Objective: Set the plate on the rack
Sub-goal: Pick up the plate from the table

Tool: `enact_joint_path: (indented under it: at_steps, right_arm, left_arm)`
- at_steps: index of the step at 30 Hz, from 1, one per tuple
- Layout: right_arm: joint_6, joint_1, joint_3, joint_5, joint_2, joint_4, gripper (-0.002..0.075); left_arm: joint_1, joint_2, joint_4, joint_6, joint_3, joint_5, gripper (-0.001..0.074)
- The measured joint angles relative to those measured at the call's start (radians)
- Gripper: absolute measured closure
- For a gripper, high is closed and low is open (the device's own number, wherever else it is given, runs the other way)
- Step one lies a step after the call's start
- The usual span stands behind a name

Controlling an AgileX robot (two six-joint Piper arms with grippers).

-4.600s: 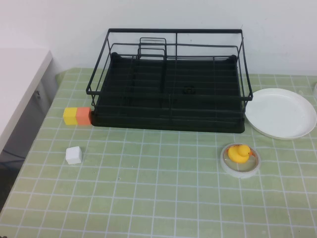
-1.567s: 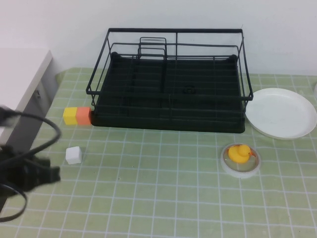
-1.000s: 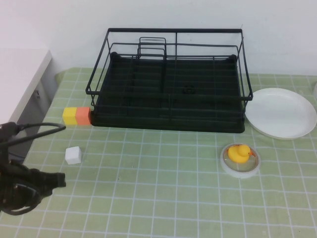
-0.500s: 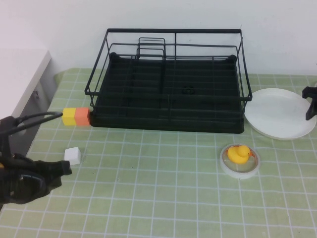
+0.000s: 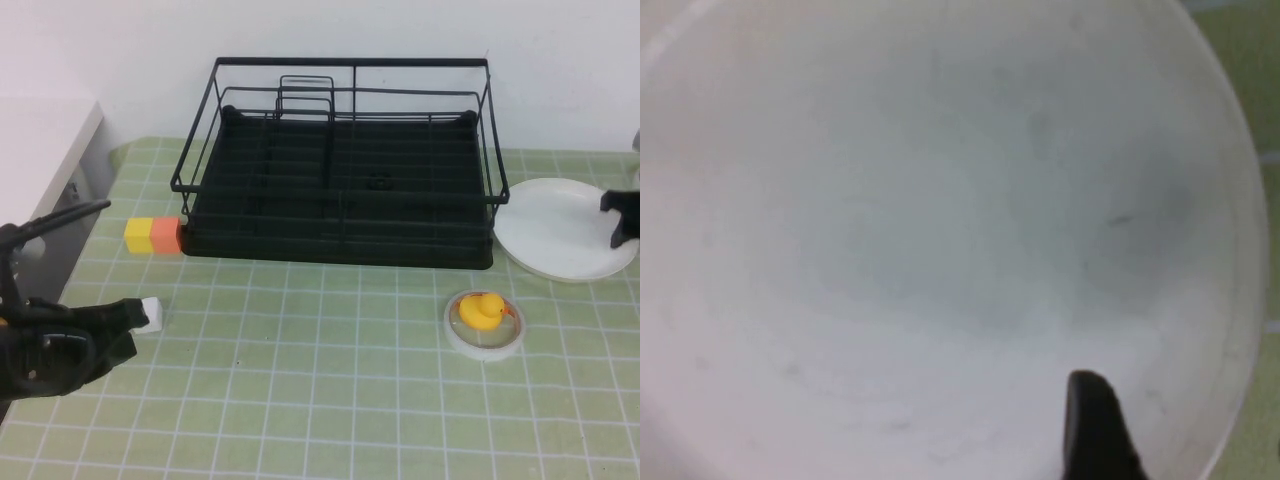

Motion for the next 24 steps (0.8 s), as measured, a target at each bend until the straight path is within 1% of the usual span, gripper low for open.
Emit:
enact_joint_path:
  at_steps: [5,7,10,12,14,15,17,20,24]
  right_arm:
    - [0.000,0.000,-0.005,-0.004,0.050,-0.003,0.0360]
    - [0.000,0.000,-0.007,-0.011,0.052,-0.003,0.0372]
    - [0.002,0.000,-0.007,-0.033,0.054,-0.001,0.0437]
    - [0.002,-0.002,-0.007,-0.045,0.056,-0.001,0.0517]
    - [0.002,-0.002,-0.007,-0.050,0.058,0.003,0.0616]
    - [0.006,-0.002,-0.007,-0.056,0.058,0.008,0.0651]
    - [0.015,-0.002,-0.007,-0.062,0.058,0.020,0.0683]
    - [0.020,-0.005,-0.007,-0.059,0.051,0.022,0.0696]
    - [0.023,-0.004,-0.005,-0.044,-0.001,-0.041,0.0711]
  left_arm:
    - [0.000,0.000,-0.007,0.017,0.000,0.000,0.0738]
    - [0.000,0.000,-0.007,0.027,0.000,0.000,0.0738]
    - [0.000,0.000,-0.007,0.032,0.000,0.000,0.0738]
    - [0.000,0.000,-0.007,0.033,0.000,0.000,0.0738]
    - [0.000,0.000,-0.007,0.033,0.000,0.000,0.0738]
    - [0.000,0.000,-0.011,0.033,0.000,0.000,0.0738]
    - [0.000,0.000,-0.023,0.033,0.000,0.002,0.0738]
    - [0.000,0.000,-0.051,0.033,0.000,0.000,0.0738]
    - [0.000,0.000,-0.112,0.040,0.000,0.000,0.0738]
